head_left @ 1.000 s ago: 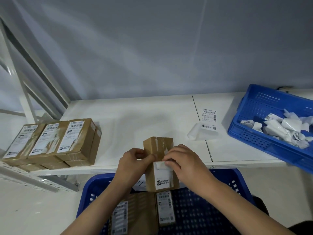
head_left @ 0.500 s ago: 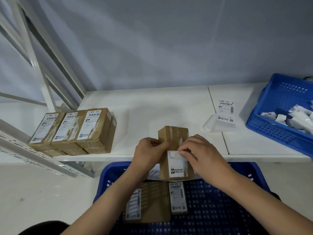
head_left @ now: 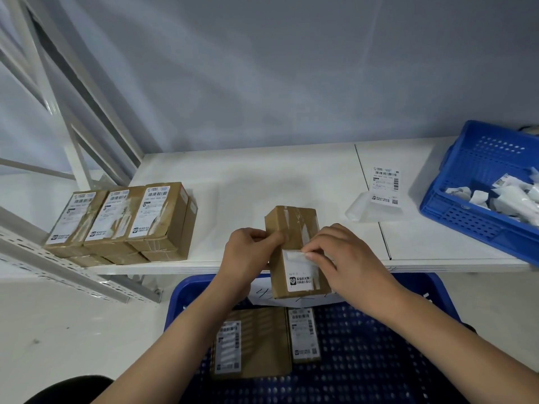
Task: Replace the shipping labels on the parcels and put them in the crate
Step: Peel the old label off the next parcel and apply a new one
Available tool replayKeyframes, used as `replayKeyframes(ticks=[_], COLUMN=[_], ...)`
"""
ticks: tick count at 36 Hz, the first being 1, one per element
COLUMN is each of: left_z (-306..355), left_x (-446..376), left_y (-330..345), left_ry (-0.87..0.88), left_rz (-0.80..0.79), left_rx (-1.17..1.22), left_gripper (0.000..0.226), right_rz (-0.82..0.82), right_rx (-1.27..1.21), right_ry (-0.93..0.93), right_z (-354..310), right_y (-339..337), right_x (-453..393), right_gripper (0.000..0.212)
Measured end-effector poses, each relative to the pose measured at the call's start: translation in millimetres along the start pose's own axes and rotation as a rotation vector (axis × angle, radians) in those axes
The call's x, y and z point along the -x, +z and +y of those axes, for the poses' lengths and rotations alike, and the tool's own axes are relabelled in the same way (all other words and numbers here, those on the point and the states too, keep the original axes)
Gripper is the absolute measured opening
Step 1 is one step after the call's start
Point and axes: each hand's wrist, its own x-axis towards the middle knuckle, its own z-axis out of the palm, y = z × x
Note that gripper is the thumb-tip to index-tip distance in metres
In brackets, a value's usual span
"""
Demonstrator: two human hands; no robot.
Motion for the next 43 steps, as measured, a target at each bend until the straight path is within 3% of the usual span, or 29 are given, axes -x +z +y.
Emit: replayKeyframes(ticks=[13, 43], left_z=[10.6, 6.3], left_x=[5.1, -5.2], left_y=[-4.6, -14.9], left_ry=[-0.038, -0.092], left_rz=[0.008, 0.041], left_rx=[0.098, 0.117], left_gripper=[0.017, 0.026], right_rz=[0.017, 0.117], right_rx=[0.003, 0.005], right_ry=[-0.028, -0.143], right_z=[0.0, 0.8], right_y=[1.7, 1.4], right_x=[0.7, 6.0], right_gripper=[0.01, 0.007])
